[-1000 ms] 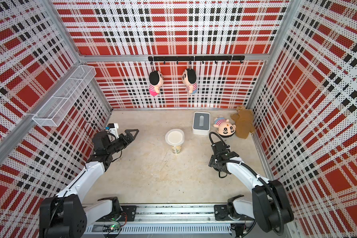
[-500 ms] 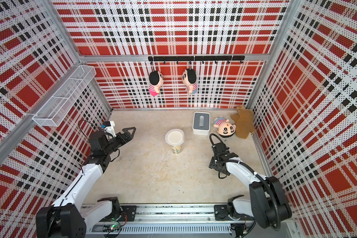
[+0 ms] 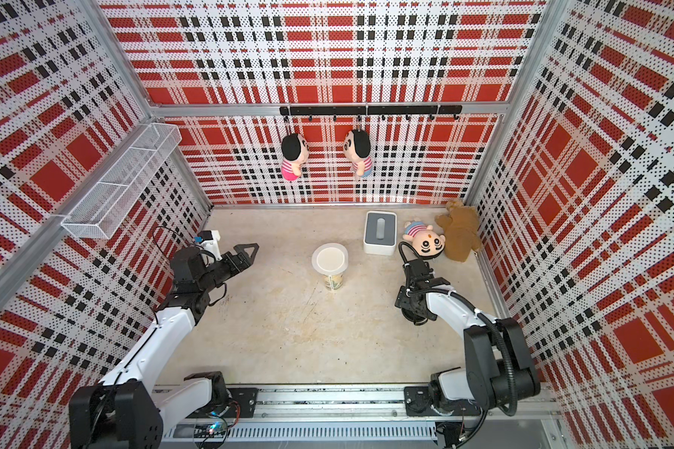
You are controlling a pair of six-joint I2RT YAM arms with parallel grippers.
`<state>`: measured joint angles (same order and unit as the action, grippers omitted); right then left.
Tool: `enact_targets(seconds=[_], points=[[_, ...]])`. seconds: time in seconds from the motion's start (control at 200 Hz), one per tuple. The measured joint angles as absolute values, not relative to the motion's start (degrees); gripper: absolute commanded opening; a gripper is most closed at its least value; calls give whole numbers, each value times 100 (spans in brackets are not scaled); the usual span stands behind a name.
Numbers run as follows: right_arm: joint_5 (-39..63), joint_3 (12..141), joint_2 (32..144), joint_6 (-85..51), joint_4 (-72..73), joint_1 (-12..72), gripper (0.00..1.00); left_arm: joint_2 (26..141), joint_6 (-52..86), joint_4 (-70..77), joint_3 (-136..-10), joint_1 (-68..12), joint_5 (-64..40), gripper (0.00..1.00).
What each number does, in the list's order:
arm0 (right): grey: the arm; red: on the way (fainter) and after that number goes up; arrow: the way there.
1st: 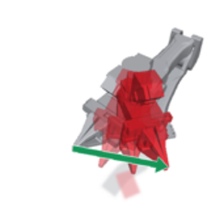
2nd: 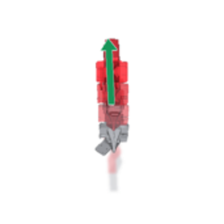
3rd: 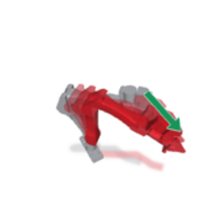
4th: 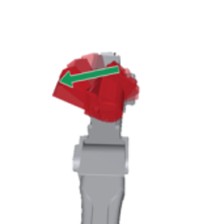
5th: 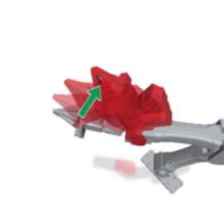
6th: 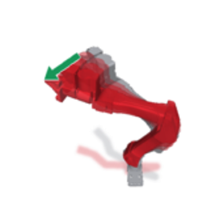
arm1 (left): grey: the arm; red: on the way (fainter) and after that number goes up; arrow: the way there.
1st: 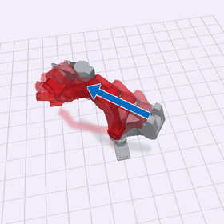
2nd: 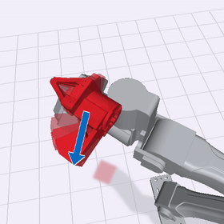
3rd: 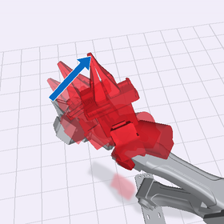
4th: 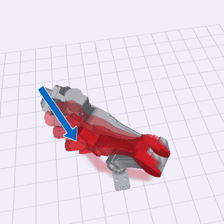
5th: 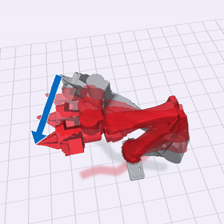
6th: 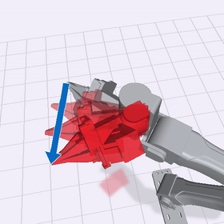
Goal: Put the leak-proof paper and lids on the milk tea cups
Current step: Pick up the cup lid from the center of the board.
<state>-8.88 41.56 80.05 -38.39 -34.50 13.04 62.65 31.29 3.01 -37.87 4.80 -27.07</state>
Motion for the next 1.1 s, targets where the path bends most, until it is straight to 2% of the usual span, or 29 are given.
enact_targets(seconds=[0.19, 0.506, 0.877, 1.097], points=[[-884, 4163, 8079, -3787, -3448, 1304, 88, 6270, 3063, 187, -3787, 480, -2707, 99], [-875, 4163, 8221, -3712, -3356, 1293, 83, 6307, 3028, 141, -3787, 480, -2716, 100], [-773, 4163, 8263, -3638, -3166, 1282, 66, 6340, 3011, 121, -3787, 480, -2720, 99], [-456, 4180, 8149, -3518, -3168, 1291, 61, 6344, 3011, 121, -3787, 467, -2755, 99]])
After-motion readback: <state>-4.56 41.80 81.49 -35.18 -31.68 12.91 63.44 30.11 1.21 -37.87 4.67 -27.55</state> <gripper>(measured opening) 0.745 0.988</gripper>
